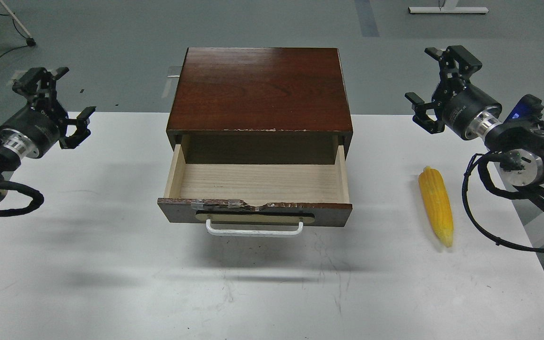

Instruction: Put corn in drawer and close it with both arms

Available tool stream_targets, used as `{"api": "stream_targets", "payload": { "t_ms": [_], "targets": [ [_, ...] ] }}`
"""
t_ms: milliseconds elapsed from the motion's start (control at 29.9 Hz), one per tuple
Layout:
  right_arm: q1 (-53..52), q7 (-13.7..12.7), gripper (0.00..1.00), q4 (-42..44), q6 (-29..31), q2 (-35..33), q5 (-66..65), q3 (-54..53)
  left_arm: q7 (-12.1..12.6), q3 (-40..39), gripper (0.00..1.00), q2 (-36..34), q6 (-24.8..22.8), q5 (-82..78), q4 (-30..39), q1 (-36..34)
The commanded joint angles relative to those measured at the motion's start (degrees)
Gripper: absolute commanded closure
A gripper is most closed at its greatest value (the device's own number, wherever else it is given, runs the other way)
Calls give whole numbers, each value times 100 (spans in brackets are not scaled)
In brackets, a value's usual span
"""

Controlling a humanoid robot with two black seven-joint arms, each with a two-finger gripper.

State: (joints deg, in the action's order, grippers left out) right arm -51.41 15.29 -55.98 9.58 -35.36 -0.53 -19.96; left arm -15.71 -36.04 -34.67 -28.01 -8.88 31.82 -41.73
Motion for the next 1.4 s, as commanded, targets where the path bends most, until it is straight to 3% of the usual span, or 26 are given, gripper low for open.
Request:
{"api": "stream_targets", "payload": {
  "t_ms": [0, 535, 702, 802, 903, 936, 1103, 1203, 1370],
  "targets": [
    [17, -9, 0, -1, 18, -6, 0, 9, -29, 1, 2, -5, 1, -8, 9, -2],
    [0, -35, 0, -10, 18, -15, 0, 18, 15, 9, 2, -84, 1, -70, 35, 7],
    [-62, -254, 0, -18, 18, -6, 0, 53, 68, 18, 2, -49, 1, -78, 44, -20],
    [-88, -518, 0, -9, 0, 3, 9, 97, 366, 18, 2, -13, 1, -87, 70, -20],
    [-97, -563, 0, -9, 0, 12, 0, 123, 954, 18, 2, -31, 1, -78, 394, -20],
    [-97, -563, 0, -9, 0, 12, 9, 115, 1008, 18, 2, -40, 1, -78, 500, -20],
    [-229, -554, 0, 8, -8, 20, 9, 132, 1035, 18, 2, -14, 93, -70, 1221, -11],
    [-247, -563, 0, -1, -8, 20, 9, 132, 1035, 9, 2, 126, 427, -61, 1239, -55],
    [-247, -563, 0, -1, -8, -15, 9, 132, 1052, 18, 2, 206, 454, -70, 1239, -108]
  ]
}}
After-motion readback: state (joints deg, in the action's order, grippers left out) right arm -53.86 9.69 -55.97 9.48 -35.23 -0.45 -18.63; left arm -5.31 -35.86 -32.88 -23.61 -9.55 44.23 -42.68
